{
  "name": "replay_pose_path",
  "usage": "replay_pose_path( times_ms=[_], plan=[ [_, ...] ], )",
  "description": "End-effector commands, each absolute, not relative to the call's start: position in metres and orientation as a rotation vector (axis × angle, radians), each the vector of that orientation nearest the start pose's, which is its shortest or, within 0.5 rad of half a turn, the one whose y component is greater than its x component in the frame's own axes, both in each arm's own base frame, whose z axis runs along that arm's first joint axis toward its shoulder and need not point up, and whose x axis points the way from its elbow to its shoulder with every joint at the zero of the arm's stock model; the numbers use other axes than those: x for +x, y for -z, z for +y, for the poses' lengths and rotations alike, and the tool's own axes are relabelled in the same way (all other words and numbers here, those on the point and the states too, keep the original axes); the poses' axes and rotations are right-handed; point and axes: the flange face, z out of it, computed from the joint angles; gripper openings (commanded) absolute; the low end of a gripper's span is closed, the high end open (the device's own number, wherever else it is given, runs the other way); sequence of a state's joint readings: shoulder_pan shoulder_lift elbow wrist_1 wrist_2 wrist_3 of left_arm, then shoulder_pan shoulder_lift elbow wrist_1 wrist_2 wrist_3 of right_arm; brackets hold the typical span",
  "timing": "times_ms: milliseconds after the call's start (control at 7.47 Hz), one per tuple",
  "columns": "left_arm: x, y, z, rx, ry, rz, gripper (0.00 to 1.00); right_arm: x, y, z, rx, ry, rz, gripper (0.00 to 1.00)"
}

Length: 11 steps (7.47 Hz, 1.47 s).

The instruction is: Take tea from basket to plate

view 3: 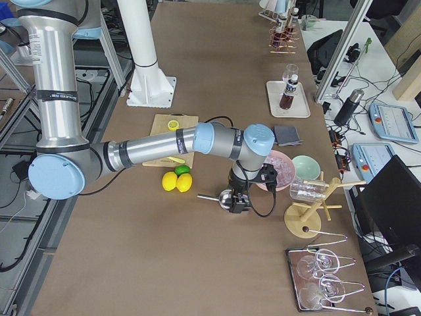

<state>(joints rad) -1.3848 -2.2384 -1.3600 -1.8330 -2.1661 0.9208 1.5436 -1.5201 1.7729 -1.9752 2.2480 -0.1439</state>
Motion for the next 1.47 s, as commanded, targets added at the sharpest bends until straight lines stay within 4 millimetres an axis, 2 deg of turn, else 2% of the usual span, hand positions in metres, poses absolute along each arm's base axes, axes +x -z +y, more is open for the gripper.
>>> replay_pose_path(
  times_ms=[0, 402, 669, 1205, 1339],
  plan=[
    [0.071, -0.32, -0.731, 0.931, -1.26, 0.308, 0.0, 0.072, -0.582, -0.487, -0.093, 0.085, -0.684, 1.0],
    [0.071, -0.331, -0.728, 0.921, -1.263, 0.317, 0.0, 0.073, -0.588, -0.484, -0.108, 0.072, -0.684, 1.0],
    [0.069, -0.349, -0.719, 0.903, -1.26, 0.325, 0.0, 0.074, -0.585, -0.485, -0.103, 0.068, -0.685, 1.0],
    [0.069, -0.356, -0.721, 0.887, -1.256, 0.327, 0.0, 0.077, -0.585, -0.484, -0.101, 0.062, -0.687, 1.0],
    [0.069, -0.357, -0.721, 0.882, -1.252, 0.326, 0.11, 0.077, -0.587, -0.483, -0.104, 0.061, -0.687, 1.0]
  ],
)
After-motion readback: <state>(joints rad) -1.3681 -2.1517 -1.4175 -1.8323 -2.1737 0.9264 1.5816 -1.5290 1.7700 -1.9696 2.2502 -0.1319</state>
